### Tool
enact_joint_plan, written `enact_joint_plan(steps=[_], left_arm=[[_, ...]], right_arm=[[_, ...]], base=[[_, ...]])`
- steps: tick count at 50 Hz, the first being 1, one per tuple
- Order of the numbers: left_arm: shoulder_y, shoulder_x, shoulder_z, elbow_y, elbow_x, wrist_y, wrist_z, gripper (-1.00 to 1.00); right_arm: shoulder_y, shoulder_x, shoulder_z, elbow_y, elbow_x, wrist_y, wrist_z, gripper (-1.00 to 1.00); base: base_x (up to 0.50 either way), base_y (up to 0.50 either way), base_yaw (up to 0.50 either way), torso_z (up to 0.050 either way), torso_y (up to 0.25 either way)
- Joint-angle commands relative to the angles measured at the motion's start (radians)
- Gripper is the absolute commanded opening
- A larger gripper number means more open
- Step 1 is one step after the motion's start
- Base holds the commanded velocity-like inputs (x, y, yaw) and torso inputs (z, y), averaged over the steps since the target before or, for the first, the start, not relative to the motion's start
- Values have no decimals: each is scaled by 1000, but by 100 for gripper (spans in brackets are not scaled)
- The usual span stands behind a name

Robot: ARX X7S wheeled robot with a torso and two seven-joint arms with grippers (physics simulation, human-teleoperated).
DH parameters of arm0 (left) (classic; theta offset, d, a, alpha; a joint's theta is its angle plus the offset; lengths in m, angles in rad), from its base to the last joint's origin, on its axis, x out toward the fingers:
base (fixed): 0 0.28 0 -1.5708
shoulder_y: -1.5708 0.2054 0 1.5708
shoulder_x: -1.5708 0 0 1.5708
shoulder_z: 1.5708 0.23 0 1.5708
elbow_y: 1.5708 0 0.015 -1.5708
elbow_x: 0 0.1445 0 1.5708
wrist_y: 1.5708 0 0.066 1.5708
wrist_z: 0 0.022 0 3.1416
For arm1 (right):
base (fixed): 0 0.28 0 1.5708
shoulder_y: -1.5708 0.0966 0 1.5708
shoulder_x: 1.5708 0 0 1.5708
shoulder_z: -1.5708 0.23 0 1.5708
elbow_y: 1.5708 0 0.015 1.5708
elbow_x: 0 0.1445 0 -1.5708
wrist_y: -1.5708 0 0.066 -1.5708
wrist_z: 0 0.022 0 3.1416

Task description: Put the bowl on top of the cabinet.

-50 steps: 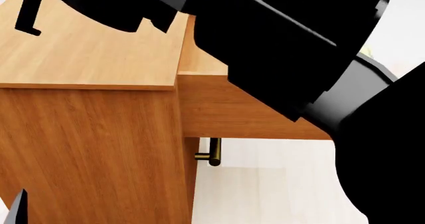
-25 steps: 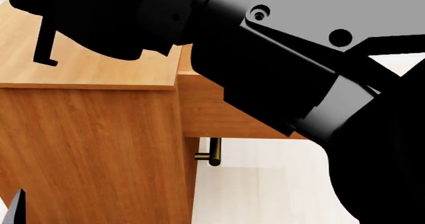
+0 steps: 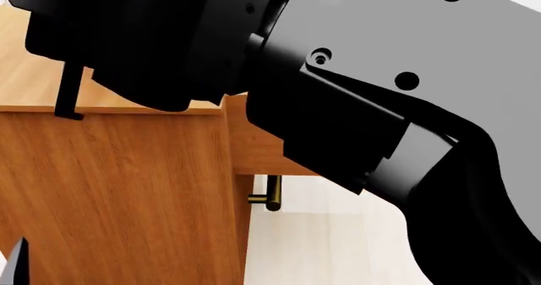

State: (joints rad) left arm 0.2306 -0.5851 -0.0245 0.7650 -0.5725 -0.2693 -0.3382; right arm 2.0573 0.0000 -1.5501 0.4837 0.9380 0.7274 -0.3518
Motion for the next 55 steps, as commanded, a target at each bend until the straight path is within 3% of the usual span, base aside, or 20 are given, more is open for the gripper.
enact_joint_plan(steps=[1, 49, 50, 55], left_arm=[[2, -6, -18, 1, -20, 5, -1, 100], [5, -13, -10, -3, -6, 13, -8, 100], [6, -13, -9, -3, -6, 14, -7, 100], [6, -14, -9, -4, -6, 15, -6, 100]], right_arm=[[-15, 0, 6, -15, 1, -31, 10, -100], [-41, 0, 5, -39, -55, -26, -7, -100], [-36, 0, 5, -40, -47, -25, -10, 100], [-24, 0, 4, -38, -44, -19, -4, 100]], base=[[0, 0, 0, 0, 0], [0, 0, 0, 0, 0], [0, 0, 0, 0, 0], [0, 0, 0, 0, 0]])
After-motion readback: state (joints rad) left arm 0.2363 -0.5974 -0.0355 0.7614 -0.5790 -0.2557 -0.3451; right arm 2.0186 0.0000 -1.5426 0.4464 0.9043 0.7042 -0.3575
